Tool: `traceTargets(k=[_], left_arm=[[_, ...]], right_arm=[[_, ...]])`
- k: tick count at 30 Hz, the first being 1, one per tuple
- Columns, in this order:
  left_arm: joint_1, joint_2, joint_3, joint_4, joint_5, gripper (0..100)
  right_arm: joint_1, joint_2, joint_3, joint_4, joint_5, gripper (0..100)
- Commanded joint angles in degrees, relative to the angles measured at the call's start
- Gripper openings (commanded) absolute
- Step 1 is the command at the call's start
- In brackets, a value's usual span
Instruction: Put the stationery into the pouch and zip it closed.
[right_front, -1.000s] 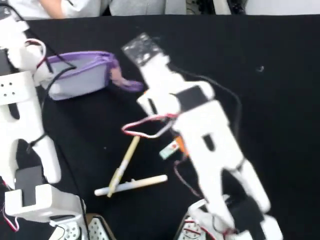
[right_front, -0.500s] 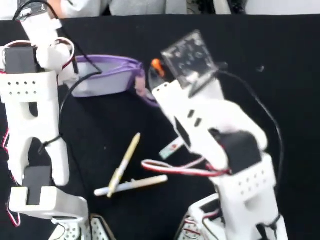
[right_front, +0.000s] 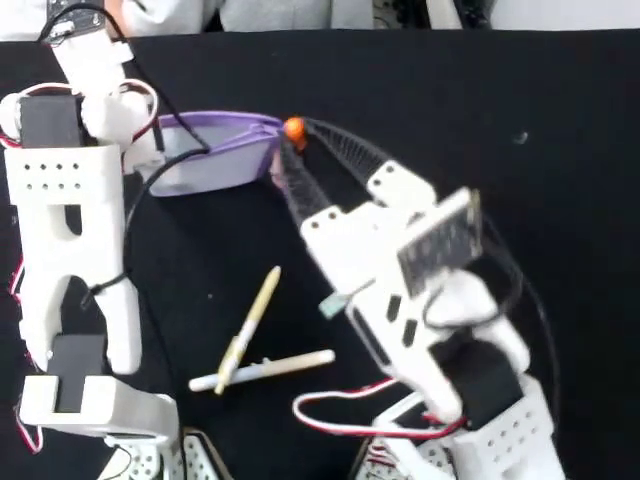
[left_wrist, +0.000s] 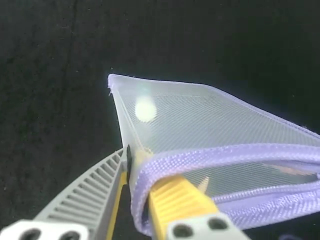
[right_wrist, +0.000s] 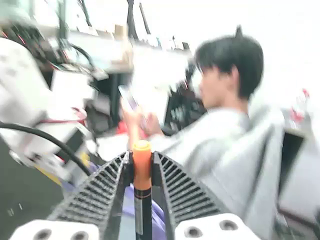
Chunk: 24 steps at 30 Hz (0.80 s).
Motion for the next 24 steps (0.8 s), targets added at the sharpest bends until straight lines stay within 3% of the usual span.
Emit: traceTargets(k=[1, 13, 18, 24], left_arm=[[3.91, -0.44, -0.13, -0.79, 2.02, 3], [6.11, -0.44, 5.05, -5.36, 1.85, 3], [6.37, -0.7, 11.3, -10.37, 1.85, 3], [6.46, -1.05, 11.82, -10.46, 1.85, 3]], right_arm=[[-2.46, -5.76, 4.7, -9.85, -0.35, 1.1], [-7.47, -10.68, 23.34, -43.43, -0.79, 1.1], [-7.38, -8.31, 24.13, -48.88, -0.53, 1.1], [-7.12, 2.86, 24.22, -57.93, -0.44, 1.1]])
